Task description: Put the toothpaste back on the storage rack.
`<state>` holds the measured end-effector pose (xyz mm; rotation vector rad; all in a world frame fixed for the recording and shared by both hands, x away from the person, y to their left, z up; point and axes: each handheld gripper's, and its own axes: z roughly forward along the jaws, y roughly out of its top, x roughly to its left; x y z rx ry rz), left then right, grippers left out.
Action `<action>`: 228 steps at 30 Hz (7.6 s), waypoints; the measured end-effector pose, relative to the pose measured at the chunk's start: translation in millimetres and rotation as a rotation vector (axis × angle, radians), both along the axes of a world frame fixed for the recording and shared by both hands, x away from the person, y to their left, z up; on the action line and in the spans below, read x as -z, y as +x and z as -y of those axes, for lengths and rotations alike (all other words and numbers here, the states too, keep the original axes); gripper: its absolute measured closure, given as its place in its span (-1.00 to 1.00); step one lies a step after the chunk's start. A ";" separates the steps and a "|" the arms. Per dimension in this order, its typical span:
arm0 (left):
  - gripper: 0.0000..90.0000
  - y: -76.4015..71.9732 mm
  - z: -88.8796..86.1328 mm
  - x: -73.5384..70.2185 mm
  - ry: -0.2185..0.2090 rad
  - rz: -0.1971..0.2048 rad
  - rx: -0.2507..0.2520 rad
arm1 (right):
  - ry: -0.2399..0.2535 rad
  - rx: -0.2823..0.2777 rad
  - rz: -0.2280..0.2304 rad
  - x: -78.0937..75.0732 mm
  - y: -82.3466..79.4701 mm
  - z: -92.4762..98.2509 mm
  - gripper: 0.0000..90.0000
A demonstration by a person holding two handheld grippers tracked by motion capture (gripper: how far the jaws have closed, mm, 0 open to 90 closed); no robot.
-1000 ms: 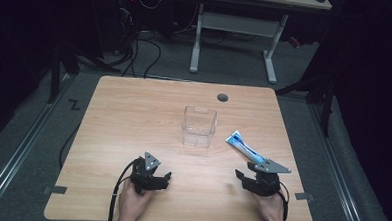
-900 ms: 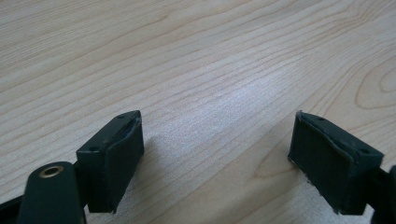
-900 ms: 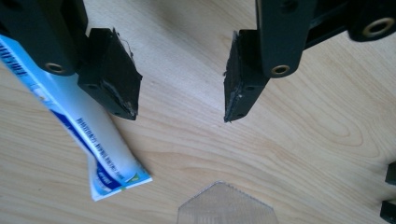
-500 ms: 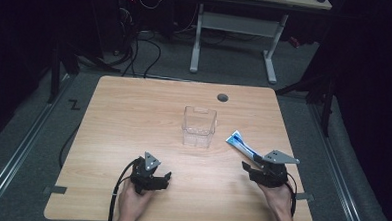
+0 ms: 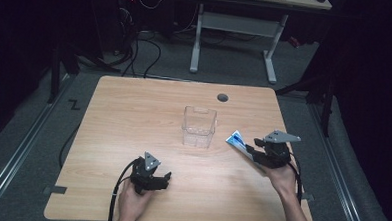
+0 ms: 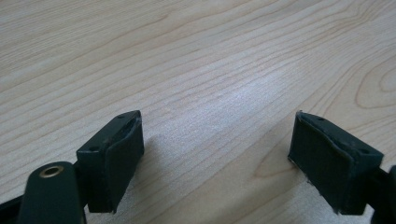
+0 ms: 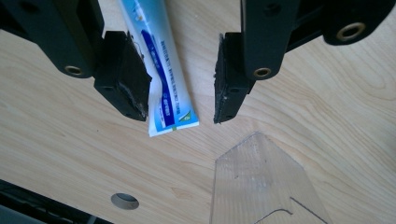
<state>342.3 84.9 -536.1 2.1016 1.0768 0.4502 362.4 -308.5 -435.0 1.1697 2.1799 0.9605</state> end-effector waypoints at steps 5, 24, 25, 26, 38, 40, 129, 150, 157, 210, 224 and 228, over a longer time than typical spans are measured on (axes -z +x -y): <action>-0.60 0.0 -0.1 0.0 0.000 0.000 0.001 | -0.066 -0.014 -0.085 0.0 24.0 -8.4 0.17; -0.60 0.1 -0.3 0.0 -0.001 -0.001 0.002 | -0.258 -0.009 -0.275 34.8 71.5 -26.5 0.16; -0.60 0.1 -0.3 0.0 -0.001 -0.001 0.002 | -0.260 -0.008 -0.284 36.6 73.1 -26.1 0.16; -0.60 0.1 -0.3 0.0 -0.001 -0.001 0.002 | -0.260 -0.008 -0.284 36.6 73.1 -26.1 0.16; -0.60 0.1 -0.2 0.0 0.000 0.000 0.002 | -0.270 0.010 -0.368 52.9 86.1 -21.8 0.13; -0.60 0.1 -0.2 0.0 0.000 -0.001 0.002 | -0.267 0.015 -0.383 52.8 88.2 -21.9 0.12; -0.60 0.0 -0.2 0.0 0.000 0.000 0.002 | 0.112 -0.076 -0.176 -35.1 58.6 -12.8 0.65; -0.60 -0.8 -0.8 0.0 0.000 0.001 0.005 | 0.165 -0.086 -0.109 -56.8 62.7 -32.7 0.64; -0.60 -0.4 -0.4 0.1 0.000 0.002 0.000 | 0.162 -0.072 -0.098 -64.6 65.4 -41.3 0.64; -0.63 -2.4 0.6 0.2 0.004 0.003 0.033 | 0.321 -0.141 0.042 -97.8 126.9 -126.1 0.63; -0.62 -2.5 0.4 0.2 0.005 0.004 0.035 | 0.247 -0.160 0.030 -67.7 131.6 -136.7 0.62; -0.62 -2.5 0.4 0.2 0.006 0.004 0.035 | 0.232 -0.159 0.029 -62.8 130.6 -136.7 0.62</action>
